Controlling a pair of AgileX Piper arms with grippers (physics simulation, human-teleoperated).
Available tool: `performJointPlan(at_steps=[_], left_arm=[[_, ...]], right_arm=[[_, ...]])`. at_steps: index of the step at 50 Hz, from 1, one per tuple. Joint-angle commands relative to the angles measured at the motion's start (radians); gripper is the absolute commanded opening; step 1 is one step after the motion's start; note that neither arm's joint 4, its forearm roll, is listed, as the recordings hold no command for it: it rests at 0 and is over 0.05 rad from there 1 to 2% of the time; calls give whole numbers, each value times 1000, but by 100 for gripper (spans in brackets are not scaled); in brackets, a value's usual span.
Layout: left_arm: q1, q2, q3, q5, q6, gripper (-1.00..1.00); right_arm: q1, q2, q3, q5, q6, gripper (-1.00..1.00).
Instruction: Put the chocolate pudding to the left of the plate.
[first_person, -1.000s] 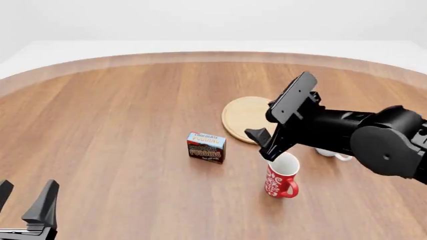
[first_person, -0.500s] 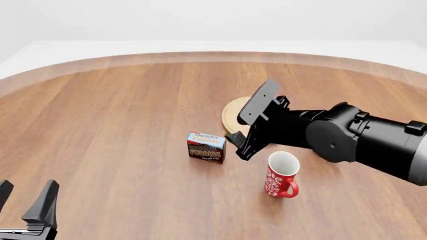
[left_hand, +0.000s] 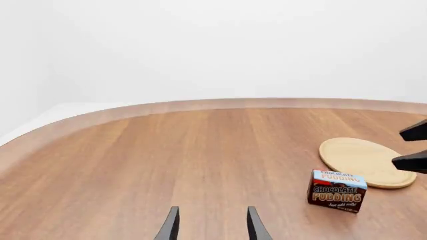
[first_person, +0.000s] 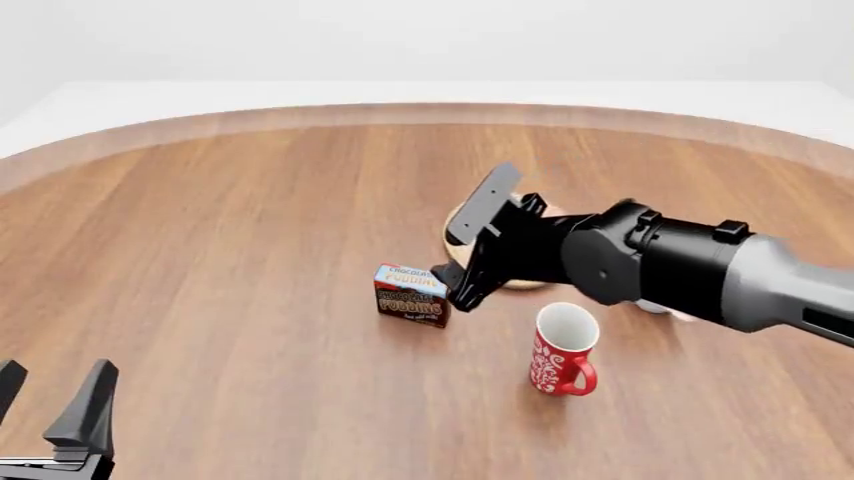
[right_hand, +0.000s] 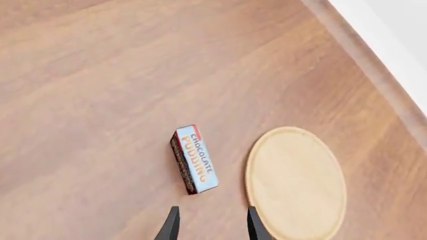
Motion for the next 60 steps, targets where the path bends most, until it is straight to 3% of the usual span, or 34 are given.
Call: performJointPlan(at_steps=[1, 40, 60], left_arm=[[0, 0, 0, 0, 0, 100], [0, 0, 0, 0, 0, 100], [0, 0, 0, 0, 0, 100]], right_arm=[[-15, 69, -35, -11, -2, 100], [-46, 269, -129, -58, -4, 100], [-23, 295, -142, -62, 2, 100]])
